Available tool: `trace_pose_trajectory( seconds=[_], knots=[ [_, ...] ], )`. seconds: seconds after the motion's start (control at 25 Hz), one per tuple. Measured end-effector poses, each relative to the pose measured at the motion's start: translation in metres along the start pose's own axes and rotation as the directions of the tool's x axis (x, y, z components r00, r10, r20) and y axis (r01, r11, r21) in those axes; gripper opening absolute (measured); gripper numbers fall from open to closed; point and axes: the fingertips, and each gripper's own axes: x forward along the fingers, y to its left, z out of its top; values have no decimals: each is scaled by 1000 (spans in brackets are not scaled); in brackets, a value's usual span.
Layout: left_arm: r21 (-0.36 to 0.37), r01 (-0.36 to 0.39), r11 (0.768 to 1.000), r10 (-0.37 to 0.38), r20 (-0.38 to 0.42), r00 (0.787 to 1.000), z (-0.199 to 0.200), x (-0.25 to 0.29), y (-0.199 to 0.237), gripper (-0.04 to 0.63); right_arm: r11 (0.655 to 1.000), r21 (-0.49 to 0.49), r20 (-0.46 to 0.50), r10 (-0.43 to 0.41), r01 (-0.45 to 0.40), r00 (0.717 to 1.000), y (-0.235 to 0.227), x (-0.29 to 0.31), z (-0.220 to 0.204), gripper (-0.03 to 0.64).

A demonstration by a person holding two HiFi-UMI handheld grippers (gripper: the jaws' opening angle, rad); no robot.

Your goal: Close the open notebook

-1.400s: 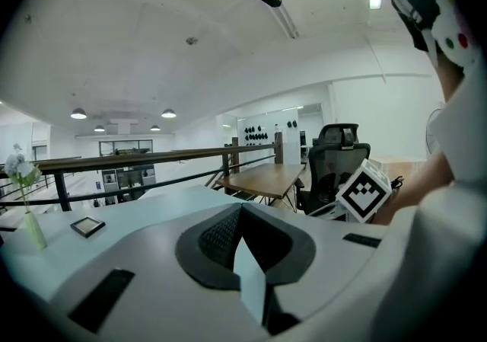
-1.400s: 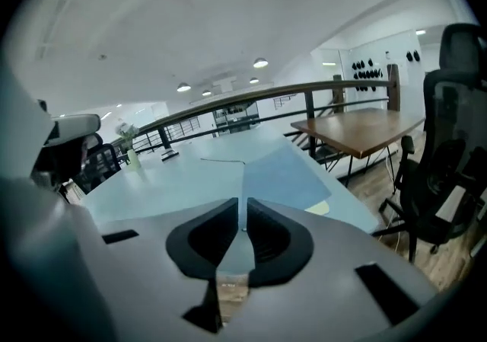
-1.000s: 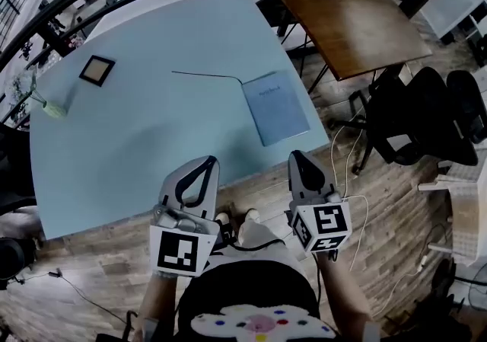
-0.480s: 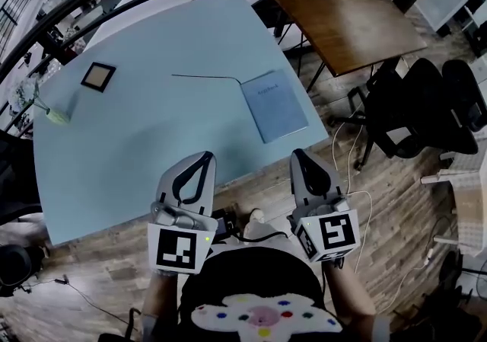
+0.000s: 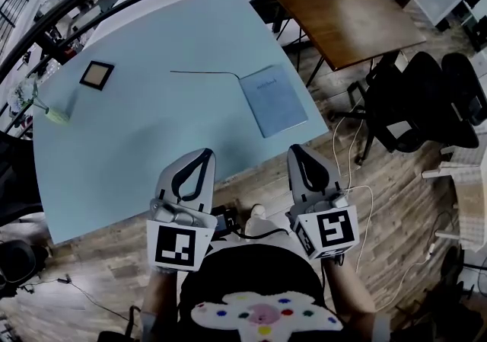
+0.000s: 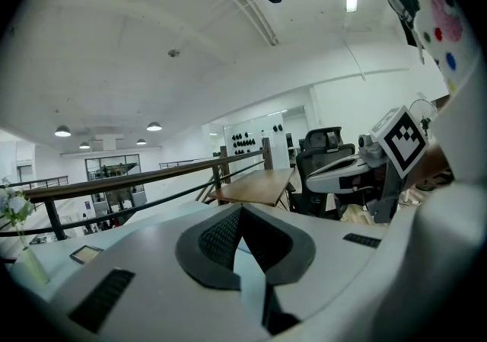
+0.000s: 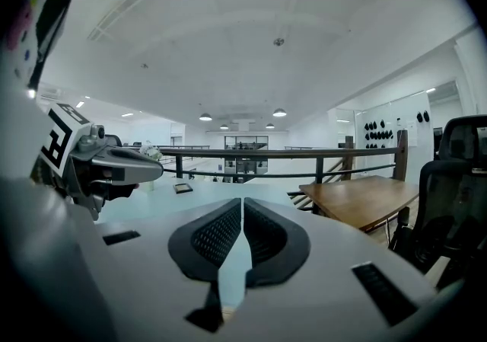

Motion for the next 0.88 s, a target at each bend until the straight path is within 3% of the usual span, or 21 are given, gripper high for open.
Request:
trace_pose_trajectory(
  seconds=[0.68, 0.88],
  knots=[
    [13, -1, 1000, 1, 3, 1000, -1, -4, -1, 17, 999, -41, -20, 0, -1, 1000, 4, -3, 1, 40],
    [15, 1, 1000, -1, 1, 1000, 1, -5, -2, 17, 999, -43, 86, 15, -11, 996, 9, 0, 17, 40]
  ],
)
